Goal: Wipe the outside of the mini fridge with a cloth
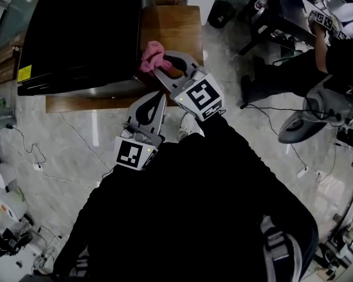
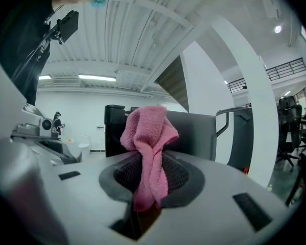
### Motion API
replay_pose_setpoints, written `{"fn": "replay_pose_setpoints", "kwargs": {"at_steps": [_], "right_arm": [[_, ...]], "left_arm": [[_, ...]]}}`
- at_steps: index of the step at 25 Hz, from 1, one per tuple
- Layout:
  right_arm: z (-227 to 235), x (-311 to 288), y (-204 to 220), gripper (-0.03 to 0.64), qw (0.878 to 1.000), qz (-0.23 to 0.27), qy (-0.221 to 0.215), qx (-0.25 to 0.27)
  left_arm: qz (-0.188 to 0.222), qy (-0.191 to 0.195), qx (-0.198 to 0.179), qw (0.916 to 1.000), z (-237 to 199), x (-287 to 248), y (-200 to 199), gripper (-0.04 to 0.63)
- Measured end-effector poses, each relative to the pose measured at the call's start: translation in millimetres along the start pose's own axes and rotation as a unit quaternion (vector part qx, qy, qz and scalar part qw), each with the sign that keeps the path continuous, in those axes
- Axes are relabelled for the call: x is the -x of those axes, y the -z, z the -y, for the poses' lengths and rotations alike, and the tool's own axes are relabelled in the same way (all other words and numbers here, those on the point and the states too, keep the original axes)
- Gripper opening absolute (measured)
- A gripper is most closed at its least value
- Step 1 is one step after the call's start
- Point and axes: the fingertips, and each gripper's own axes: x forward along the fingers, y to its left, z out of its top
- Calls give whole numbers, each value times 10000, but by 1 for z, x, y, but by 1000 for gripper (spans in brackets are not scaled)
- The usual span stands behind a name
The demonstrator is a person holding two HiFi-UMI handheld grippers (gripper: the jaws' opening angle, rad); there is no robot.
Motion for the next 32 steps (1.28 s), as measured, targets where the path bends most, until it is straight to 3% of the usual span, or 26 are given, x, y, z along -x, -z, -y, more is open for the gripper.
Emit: {"fn": "replay_pose_setpoints", "kwargs": {"at_steps": [6,11,17,26,32], "right_arm": [[25,-20,1,87,9992,51,-391,-98],[48,-35,5,87,9983,102,-563,-99],[82,-56,8,87,9976,87,-677,-136],[131,-85,10,87,9980,79,-634,-31],[179,-105,17,87,9988,37,-482,40]], "left_arm": [[115,-492,69,9987,-13,-24,-4,6],[276,-830,-54,9962,-19,-40,-8,6],[289,-1110,80,9934,-31,-69,-8,6],[413,-1493,133,9878,-52,-106,-3,6],[390,-1613,-41,9861,-64,-137,0,6]]}}
